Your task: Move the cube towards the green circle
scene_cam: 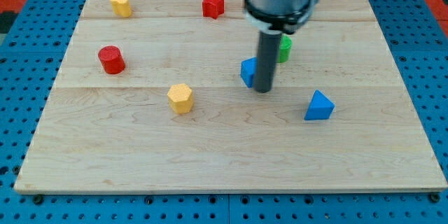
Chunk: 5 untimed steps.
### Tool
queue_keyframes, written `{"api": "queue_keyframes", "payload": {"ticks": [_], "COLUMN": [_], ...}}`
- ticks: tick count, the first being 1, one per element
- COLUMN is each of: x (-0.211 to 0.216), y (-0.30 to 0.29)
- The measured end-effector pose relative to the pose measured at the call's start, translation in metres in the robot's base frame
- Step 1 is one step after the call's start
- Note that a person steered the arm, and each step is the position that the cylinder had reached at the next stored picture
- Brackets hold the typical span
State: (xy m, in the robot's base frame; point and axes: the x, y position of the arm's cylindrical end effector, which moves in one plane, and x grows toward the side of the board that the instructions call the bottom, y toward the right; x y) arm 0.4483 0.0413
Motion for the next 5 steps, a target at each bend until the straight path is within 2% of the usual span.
{"api": "queue_keyframes", "payload": {"ticks": [1, 2, 5], "x": [-0.009, -0.026, -0.030], "y": [-0.041, -0.019, 0.108]}}
